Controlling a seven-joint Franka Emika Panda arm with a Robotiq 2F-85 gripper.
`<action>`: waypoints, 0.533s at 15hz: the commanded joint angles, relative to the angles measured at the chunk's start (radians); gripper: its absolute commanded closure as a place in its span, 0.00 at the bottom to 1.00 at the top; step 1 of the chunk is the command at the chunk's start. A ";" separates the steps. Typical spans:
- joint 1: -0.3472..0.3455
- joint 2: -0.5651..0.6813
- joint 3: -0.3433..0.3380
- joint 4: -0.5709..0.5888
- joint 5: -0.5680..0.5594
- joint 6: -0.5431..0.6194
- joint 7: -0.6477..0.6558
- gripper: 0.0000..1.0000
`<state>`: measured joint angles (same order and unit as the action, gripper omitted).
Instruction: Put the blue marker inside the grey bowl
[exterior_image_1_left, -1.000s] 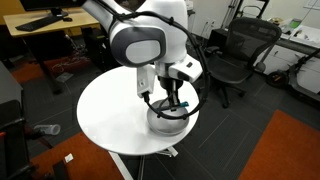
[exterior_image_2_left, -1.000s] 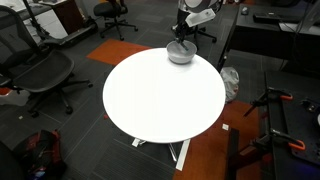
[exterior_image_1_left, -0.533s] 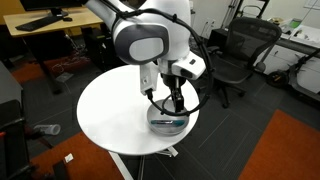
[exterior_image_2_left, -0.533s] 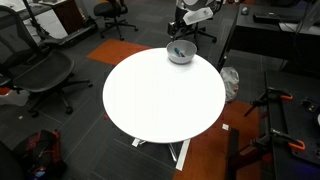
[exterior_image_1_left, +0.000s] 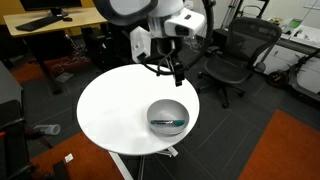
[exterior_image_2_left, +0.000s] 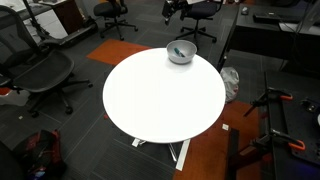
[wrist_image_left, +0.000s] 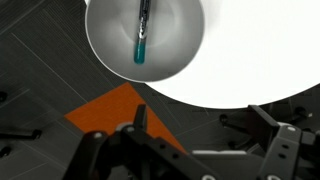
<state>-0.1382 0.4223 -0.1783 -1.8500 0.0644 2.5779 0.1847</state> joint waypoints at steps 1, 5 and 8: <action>0.039 -0.204 0.000 -0.145 -0.054 -0.065 -0.003 0.00; 0.062 -0.363 0.017 -0.216 -0.123 -0.218 0.006 0.00; 0.065 -0.461 0.041 -0.258 -0.166 -0.353 0.002 0.00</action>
<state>-0.0765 0.0797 -0.1580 -2.0301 -0.0596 2.3275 0.1842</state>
